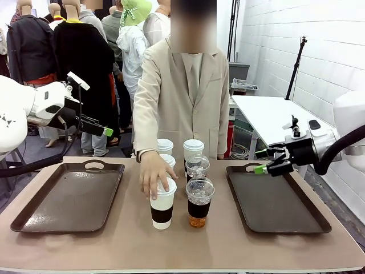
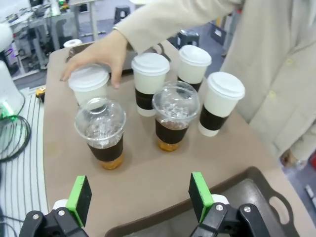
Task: Distribute the coffee onto the tray.
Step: Pick up one iced Americano and place it on the right Handle tray.
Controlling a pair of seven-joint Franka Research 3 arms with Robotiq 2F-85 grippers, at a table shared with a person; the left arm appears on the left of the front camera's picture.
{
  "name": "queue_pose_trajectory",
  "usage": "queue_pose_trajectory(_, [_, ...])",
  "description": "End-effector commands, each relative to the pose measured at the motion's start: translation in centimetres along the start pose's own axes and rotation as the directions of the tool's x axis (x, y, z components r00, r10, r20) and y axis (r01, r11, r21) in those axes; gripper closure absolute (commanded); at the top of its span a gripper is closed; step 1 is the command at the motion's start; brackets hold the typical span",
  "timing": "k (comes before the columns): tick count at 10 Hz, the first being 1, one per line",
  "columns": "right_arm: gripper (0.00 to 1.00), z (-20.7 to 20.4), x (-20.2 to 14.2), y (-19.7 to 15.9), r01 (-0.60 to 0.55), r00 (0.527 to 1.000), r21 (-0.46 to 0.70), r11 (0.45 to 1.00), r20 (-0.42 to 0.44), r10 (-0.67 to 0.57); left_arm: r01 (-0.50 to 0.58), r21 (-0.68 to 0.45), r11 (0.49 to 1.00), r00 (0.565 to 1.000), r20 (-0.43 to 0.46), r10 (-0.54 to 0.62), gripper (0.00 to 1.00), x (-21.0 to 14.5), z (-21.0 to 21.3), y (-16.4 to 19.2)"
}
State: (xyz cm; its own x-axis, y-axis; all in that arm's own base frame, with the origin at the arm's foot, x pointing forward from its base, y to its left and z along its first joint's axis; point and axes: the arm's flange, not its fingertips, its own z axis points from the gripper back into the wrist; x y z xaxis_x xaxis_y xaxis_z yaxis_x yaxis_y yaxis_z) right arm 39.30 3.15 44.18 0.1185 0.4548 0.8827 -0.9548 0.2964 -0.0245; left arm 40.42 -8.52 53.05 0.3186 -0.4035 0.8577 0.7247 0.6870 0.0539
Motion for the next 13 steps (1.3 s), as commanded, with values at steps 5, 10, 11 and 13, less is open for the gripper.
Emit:
queue_pose_trajectory(5, [0.00, -1.3, -2.5, -0.4, -0.046, 0.999, 0.096, 0.994, 0.014, 0.044, -0.009, -0.005, 1.000, 1.000, -0.010, 0.009, 0.00, 0.0, 0.1, -0.1])
queue_pose_trajectory(10, [0.00, -1.3, -2.9, 0.1, -0.048, 0.999, 0.094, 0.994, 0.022, 0.046, -0.009, -0.005, 1.000, 1.000, -0.010, 0.009, 0.00, 0.0, 0.1, -0.1])
queue_pose_trajectory(11, [0.00, -1.3, -2.9, 0.1, -0.048, 0.999, 0.094, 0.994, 0.022, 0.046, -0.009, -0.005, 1.000, 1.000, -0.010, 0.009, 0.00, 0.0, 0.1, -0.1])
queue_pose_trajectory(13, [0.00, -1.0, -3.1, 0.2, -0.038, 0.999, 0.104, 0.994, -0.013, 0.040, -0.009, -0.005, 1.000, 1.000, -0.010, 0.009, 0.00, 0.0, 0.1, -0.1])
